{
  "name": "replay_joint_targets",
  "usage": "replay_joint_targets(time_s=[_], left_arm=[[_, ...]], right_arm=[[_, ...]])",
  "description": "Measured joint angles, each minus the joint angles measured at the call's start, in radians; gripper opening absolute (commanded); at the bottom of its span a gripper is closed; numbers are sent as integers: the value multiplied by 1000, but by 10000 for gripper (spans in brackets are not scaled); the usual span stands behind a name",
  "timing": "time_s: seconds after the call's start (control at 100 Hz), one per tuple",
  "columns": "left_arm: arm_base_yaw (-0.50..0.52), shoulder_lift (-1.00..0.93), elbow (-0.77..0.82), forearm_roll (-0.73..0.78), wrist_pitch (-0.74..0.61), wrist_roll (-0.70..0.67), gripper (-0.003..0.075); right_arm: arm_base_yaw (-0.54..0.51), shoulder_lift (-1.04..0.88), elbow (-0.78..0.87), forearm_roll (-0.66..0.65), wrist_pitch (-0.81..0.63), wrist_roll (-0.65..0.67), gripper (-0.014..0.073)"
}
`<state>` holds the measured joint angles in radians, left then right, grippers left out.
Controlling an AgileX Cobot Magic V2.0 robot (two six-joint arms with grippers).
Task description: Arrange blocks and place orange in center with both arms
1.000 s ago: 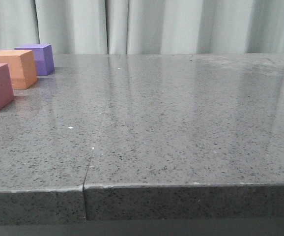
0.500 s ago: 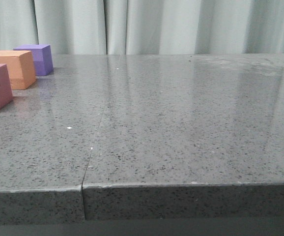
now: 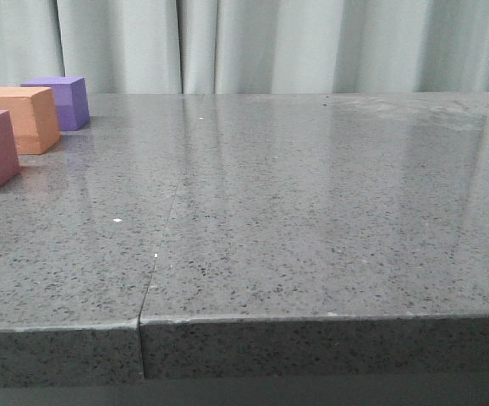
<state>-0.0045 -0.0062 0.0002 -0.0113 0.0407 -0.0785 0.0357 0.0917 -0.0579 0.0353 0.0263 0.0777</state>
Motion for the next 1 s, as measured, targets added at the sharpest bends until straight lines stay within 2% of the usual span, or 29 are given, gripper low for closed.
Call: replay_joint_targets(time_s=[0.11,0.29,1.0], left_arm=[[0,0,0,0,0,0,-20],[0,0,0,0,0,0,-20],[0,0,0,0,0,0,-20]], right_arm=[[-20,-65,69,-25,-26,58,57],[-25,-101,85,-83,20,129,57],[-25,-103,85,-94,36,131,57]])
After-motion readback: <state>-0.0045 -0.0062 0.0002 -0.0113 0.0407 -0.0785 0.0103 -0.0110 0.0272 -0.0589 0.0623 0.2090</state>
